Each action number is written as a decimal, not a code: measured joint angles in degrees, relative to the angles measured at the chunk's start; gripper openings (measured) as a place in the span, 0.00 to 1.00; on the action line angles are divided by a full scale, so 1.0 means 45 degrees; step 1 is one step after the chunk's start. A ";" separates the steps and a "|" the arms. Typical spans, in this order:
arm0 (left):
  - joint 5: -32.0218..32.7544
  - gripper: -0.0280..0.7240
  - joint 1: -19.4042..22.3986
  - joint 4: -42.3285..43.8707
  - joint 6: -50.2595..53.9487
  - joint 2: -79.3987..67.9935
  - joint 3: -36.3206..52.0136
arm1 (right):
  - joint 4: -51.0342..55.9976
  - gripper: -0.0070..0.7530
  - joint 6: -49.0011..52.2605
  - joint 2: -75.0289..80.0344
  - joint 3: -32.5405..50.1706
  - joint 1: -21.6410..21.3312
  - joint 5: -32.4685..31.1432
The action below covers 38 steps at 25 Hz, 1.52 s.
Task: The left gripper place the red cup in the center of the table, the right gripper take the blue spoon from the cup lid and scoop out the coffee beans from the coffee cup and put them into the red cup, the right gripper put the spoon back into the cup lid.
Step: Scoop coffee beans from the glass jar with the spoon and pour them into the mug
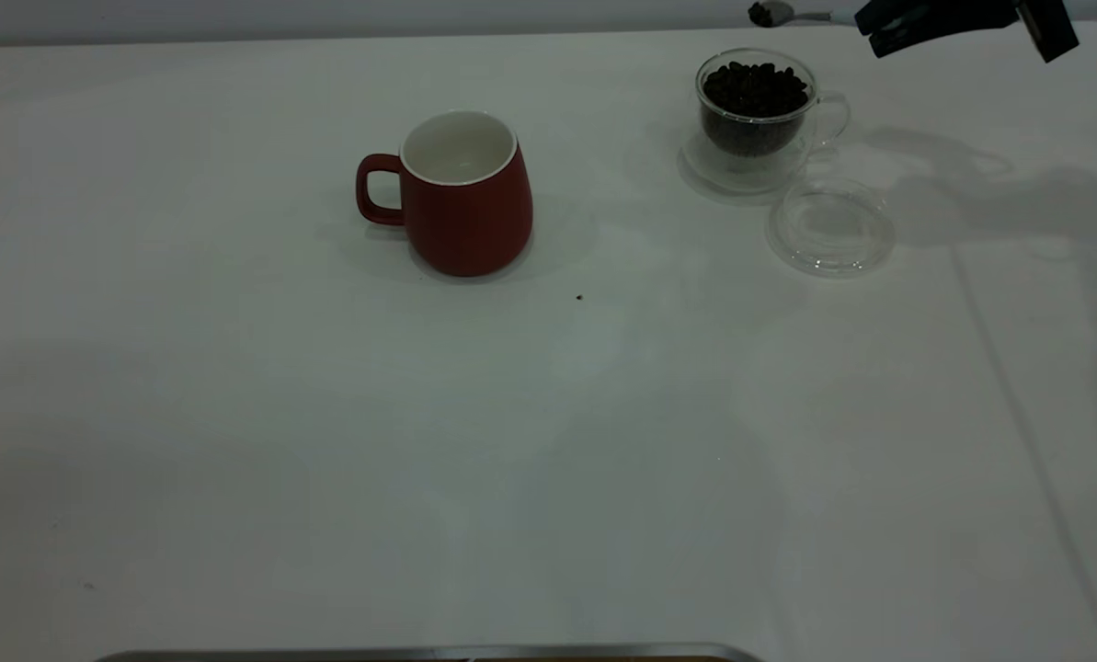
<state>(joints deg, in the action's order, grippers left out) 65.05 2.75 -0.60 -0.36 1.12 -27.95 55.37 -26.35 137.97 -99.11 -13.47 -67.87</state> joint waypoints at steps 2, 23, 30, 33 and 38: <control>0.0000 0.66 0.0000 0.0000 -0.0035 0.0000 0.0000 | 0.0052 0.16 0.0000 -0.0026 0.0000 0.0000 0.0000; 0.0000 0.66 0.0000 0.0000 -0.0023 0.0000 0.0000 | 0.0102 0.16 0.0000 -0.0932 0.0000 0.0700 -0.0013; 0.0000 0.66 0.0000 0.0000 -0.0023 0.0000 0.0000 | 0.0102 0.16 0.0000 -0.0989 0.0000 0.1373 -0.0024; 0.0000 0.66 0.0000 0.0000 -0.0007 0.0000 0.0000 | 0.0102 0.16 0.0000 -0.0989 0.0000 0.1619 -0.0024; 0.0000 0.66 0.0000 0.0000 -0.0007 0.0000 0.0000 | 0.0102 0.16 0.0012 -0.0989 0.0000 0.2042 -0.0024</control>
<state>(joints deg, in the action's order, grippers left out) 65.05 2.75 -0.60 -0.39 1.12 -27.95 55.83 -26.29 133.52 -99.11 -4.28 -67.97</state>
